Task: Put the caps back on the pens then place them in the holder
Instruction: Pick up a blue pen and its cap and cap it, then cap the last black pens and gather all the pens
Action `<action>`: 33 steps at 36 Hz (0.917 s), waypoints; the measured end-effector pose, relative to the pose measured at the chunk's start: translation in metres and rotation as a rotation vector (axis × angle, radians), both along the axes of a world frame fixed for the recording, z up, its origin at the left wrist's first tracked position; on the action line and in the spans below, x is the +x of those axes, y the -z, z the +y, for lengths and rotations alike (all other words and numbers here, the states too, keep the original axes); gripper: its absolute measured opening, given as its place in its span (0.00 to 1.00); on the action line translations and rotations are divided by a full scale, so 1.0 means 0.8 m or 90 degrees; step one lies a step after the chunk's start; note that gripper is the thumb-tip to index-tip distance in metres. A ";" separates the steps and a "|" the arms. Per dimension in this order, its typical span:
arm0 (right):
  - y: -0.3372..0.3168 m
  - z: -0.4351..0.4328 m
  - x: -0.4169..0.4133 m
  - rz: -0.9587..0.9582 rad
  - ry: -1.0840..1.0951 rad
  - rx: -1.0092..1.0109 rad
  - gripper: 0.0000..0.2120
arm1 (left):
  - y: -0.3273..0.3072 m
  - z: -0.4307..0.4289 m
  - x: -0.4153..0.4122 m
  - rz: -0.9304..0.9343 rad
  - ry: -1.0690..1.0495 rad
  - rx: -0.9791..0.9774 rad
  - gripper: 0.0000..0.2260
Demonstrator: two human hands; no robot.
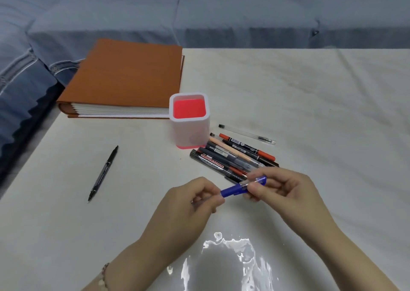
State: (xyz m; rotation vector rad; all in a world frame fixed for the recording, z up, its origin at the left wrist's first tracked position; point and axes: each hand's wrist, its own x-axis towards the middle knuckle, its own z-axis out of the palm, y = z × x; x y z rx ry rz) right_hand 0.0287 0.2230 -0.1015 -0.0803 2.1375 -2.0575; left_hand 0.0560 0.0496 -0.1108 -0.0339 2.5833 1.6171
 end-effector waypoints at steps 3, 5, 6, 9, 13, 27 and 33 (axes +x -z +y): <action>0.000 -0.005 -0.004 -0.006 -0.055 0.019 0.10 | 0.000 -0.012 0.002 -0.006 -0.007 -0.001 0.11; -0.001 -0.011 -0.008 -0.001 -0.081 0.031 0.10 | -0.002 -0.021 -0.001 -0.037 -0.010 0.023 0.11; -0.001 -0.013 -0.010 0.007 -0.100 0.044 0.10 | -0.005 -0.027 -0.004 -0.064 -0.005 0.040 0.11; -0.001 -0.019 -0.017 0.064 -0.187 0.149 0.12 | -0.012 -0.044 -0.016 -0.158 0.059 0.057 0.11; 0.010 -0.033 -0.022 0.205 -0.284 0.395 0.08 | -0.015 -0.063 -0.025 -0.214 0.142 -0.014 0.08; 0.032 0.008 -0.008 0.247 0.001 0.411 0.18 | 0.062 -0.180 -0.047 -0.105 -0.283 -0.560 0.15; 0.035 0.032 -0.022 0.237 0.123 0.407 0.19 | 0.071 -0.178 -0.044 -0.115 -0.236 -0.531 0.06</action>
